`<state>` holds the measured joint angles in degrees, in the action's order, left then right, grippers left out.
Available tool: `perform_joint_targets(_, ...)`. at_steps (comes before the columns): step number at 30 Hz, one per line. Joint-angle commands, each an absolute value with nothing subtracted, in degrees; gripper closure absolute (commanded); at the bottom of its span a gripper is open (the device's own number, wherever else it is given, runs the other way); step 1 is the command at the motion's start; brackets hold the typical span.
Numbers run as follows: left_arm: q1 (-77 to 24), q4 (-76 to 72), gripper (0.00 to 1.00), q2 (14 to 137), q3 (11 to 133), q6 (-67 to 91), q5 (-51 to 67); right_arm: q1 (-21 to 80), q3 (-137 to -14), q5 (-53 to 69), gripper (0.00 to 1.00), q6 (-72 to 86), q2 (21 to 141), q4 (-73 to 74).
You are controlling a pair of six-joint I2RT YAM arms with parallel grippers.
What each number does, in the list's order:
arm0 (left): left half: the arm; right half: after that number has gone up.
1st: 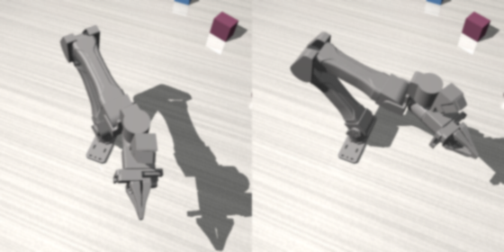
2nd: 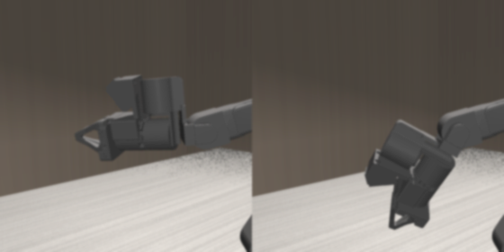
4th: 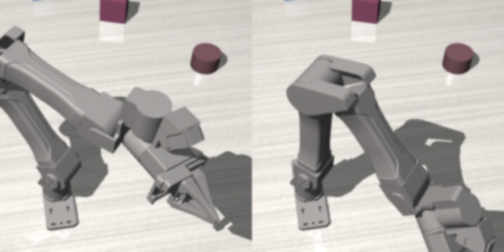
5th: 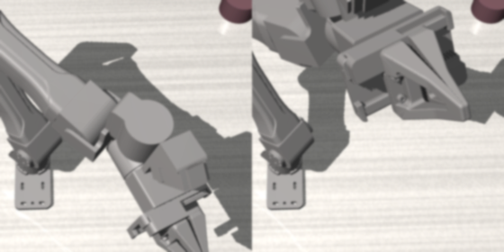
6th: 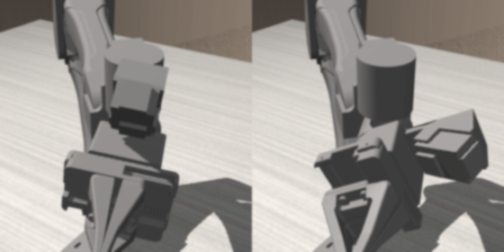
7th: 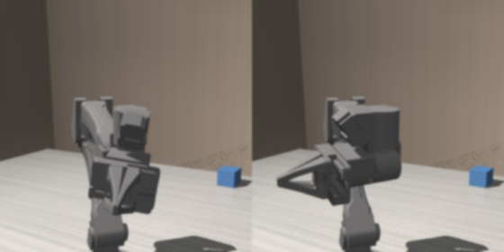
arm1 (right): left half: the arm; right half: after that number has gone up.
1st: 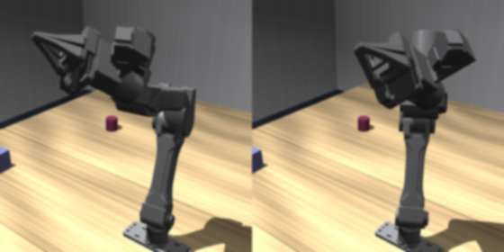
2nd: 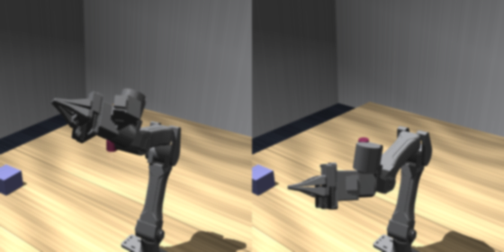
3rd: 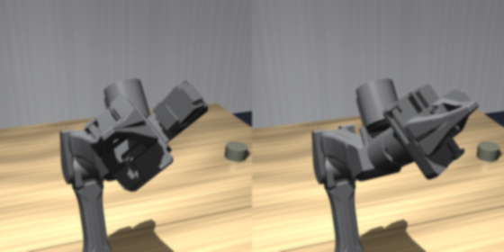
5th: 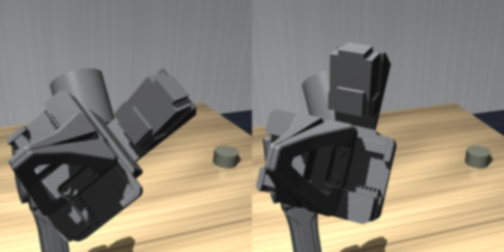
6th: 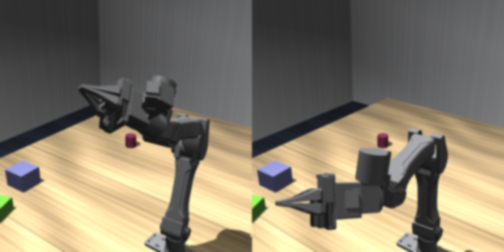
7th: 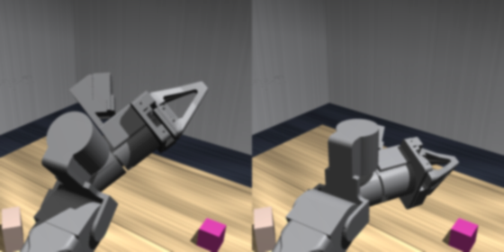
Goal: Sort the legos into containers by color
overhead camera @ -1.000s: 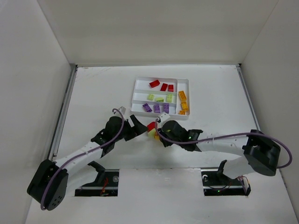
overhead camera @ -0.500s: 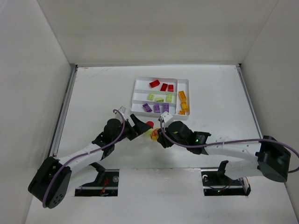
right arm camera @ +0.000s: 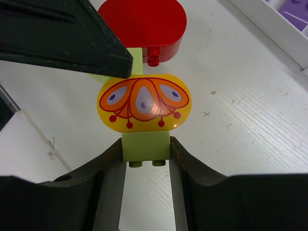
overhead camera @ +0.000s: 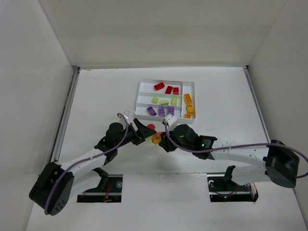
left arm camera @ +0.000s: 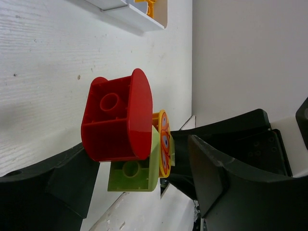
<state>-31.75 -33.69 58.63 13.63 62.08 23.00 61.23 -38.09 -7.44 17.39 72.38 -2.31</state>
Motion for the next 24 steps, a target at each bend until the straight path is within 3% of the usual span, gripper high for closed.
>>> perform_joint_targets(1,-31.5,-37.2,0.34,57.0,13.4,63.1,25.4,61.7,-40.3,-6.6,0.58,17.5,72.6,-8.3)
perform_joint_targets(7,-31.9,-36.9,0.46,56.5,13.9,63.2,25.8,61.7,-41.9,-6.8,0.58,17.0,75.0,-9.0)
perform_joint_targets(12,-32.6,-36.9,0.50,57.5,14.5,63.3,26.2,61.7,-42.5,-6.7,0.58,16.5,75.5,-9.5)
perform_joint_targets(24,-32.6,-39.8,0.75,57.0,13.4,64.7,22.1,61.7,-40.6,-6.8,0.58,17.1,74.4,-11.4)
